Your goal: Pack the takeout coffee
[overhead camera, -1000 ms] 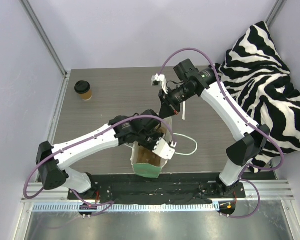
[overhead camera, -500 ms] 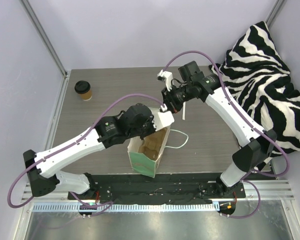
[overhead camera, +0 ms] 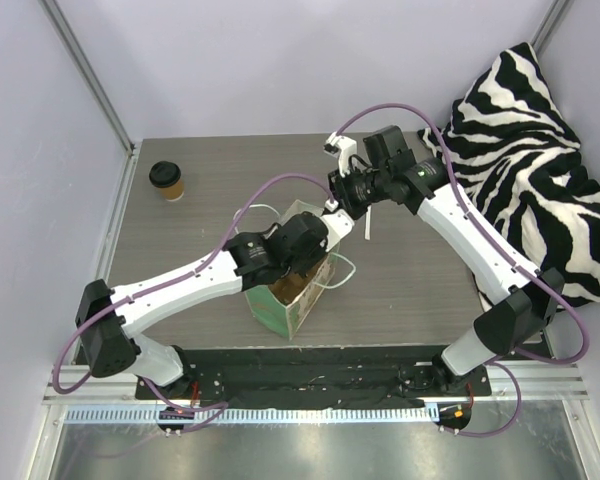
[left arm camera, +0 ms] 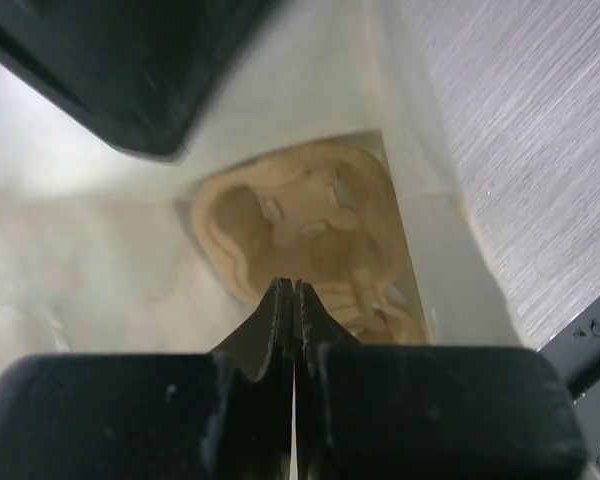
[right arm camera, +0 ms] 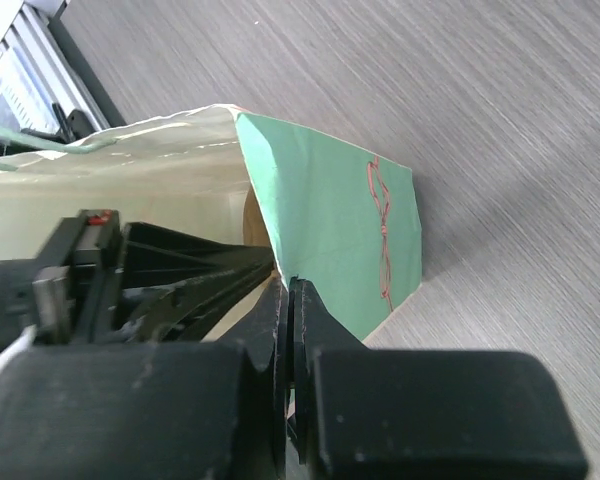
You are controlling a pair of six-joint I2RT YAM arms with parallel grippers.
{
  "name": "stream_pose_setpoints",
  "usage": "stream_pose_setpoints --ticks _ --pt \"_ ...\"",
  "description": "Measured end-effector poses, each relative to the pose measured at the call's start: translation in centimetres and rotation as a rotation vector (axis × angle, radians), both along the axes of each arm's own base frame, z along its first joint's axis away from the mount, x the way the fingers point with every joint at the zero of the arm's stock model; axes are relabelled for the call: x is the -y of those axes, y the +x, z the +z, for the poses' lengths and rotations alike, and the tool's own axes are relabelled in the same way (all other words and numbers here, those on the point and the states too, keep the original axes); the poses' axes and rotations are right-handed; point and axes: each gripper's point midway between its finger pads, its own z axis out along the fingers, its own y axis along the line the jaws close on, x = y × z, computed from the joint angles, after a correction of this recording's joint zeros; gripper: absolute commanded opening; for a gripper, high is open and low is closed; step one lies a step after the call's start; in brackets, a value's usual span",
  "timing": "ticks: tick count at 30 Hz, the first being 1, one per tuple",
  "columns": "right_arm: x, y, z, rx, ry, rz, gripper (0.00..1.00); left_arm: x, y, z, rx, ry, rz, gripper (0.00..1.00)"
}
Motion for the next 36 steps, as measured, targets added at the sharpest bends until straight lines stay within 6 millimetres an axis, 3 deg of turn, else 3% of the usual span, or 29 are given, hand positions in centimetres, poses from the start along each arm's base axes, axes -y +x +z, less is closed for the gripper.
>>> stream_pose_setpoints --ticks 8,11,23,27,32,36 --pt "0.3 -0.2 -0.5 -0.008 0.000 -0.030 0.01 -1.7 -1.0 -6.2 -0.057 0.058 0.035 0.00" --pt "0.3 -0.3 -0.8 -0.017 -0.001 -0.030 0.01 -1.7 -0.9 -7.3 -0.048 0.044 0.041 0.00" --pt "0.5 0.0 -0.9 -0.014 0.000 -0.038 0.01 -1.8 -0.2 -7.1 -0.029 -0.007 0.077 0.00" --pt "0.6 0.1 -0.6 -0.005 0.004 -0.044 0.01 -2.6 -0.6 -5.5 -0.006 -0.054 0.076 0.00" --pt "0.8 0.3 -0.4 0.004 0.002 -0.062 0.01 -2.4 -0.4 -3.3 0.013 -0.085 0.077 0.00" --pt "0.9 0.5 -0.5 0.004 0.000 -0.078 0.01 -2.0 -0.2 -4.3 -0.018 -0.035 0.079 0.00"
